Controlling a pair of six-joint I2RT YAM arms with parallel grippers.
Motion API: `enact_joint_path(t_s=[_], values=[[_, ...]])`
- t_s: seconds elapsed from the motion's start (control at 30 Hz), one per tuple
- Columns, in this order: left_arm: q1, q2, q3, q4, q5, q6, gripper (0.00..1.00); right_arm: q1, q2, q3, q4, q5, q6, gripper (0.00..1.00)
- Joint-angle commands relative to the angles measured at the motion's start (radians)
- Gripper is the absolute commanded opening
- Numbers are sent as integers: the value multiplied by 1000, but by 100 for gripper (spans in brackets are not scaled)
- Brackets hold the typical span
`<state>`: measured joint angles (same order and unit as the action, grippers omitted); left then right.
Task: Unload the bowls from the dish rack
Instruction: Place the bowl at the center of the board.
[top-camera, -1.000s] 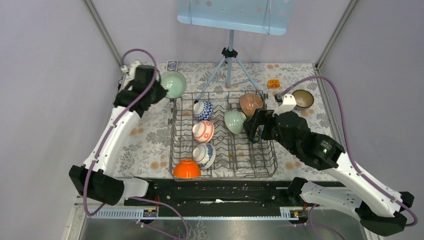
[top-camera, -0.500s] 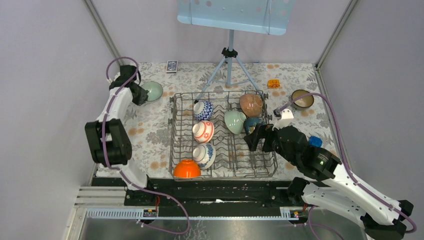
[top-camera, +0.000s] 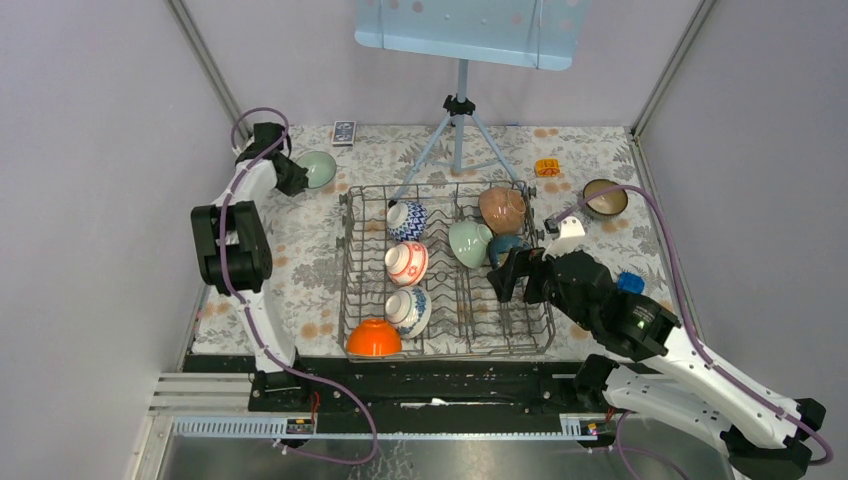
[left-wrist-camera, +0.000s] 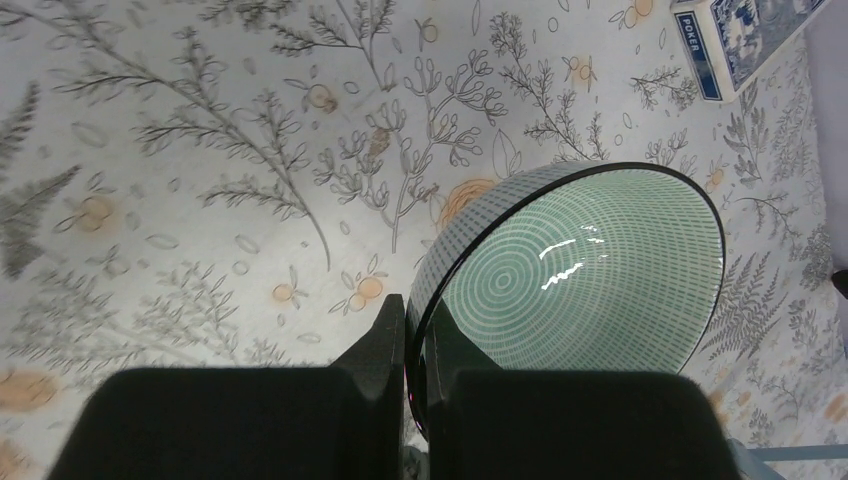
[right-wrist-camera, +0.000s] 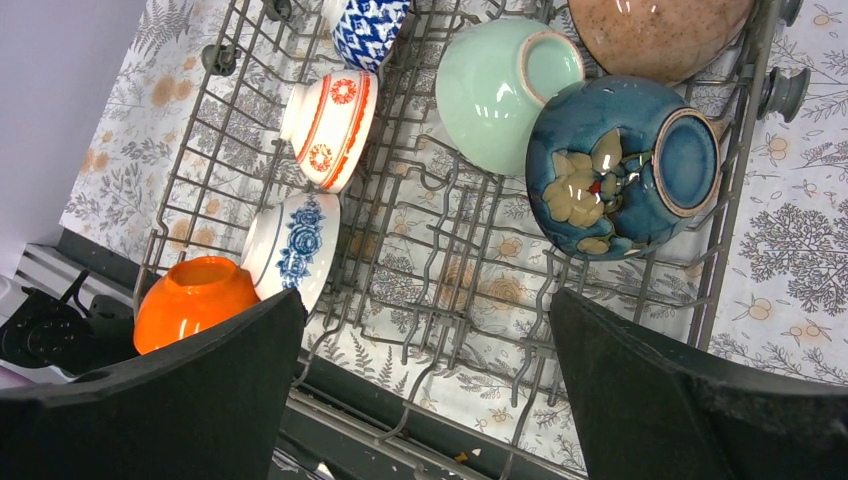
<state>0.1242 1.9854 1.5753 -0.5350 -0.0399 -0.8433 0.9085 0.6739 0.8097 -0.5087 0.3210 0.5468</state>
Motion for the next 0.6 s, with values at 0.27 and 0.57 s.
enact_joint_path(t_s=[0.27, 0.57], values=[[-23, 55, 53, 80, 43, 13, 0, -5, 24, 19, 45, 17, -14, 100], [-40, 43, -11, 69, -39, 13, 0, -5, 17, 16, 28, 19, -2, 100]])
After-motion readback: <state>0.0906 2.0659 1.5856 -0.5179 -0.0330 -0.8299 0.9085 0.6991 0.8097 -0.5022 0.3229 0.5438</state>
